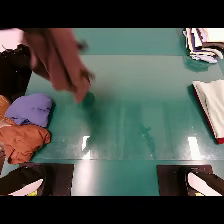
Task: Fold the shirts.
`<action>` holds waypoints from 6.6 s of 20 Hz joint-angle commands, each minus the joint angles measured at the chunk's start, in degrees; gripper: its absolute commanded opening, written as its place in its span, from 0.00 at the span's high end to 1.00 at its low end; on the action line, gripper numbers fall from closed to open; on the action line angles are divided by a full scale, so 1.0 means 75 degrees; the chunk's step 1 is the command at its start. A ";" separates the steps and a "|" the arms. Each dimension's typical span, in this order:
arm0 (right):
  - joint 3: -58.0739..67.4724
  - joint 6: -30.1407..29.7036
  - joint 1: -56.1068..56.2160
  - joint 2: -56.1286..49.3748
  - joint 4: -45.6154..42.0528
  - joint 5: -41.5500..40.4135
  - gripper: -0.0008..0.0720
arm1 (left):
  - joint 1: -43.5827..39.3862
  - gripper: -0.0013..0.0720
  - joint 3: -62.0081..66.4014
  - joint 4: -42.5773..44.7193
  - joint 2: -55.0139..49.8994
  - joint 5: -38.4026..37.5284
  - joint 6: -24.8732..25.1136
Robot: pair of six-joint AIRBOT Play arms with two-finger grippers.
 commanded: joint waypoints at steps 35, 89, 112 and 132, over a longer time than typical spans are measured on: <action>-0.1708 0.0437 0.0006 -0.0326 -0.0475 0.2428 0.97 | 0.1649 0.95 -0.4561 -0.4911 -0.3016 0.3153 0.1096; 0.0530 0.0580 -0.0096 -0.2186 -0.2515 0.2154 0.97 | 0.2139 0.95 -0.3911 -0.3934 0.0391 -0.1259 0.1510; -0.1795 0.0536 0.0580 -0.2270 -0.3034 0.1556 0.97 | 0.3293 0.34 -0.3847 -0.4835 -0.2159 0.0994 0.1568; -0.1798 0.0542 0.0898 -0.2276 -0.2981 0.1693 0.97 | 0.2844 0.34 -0.3585 -0.6784 -0.4686 0.1789 0.2707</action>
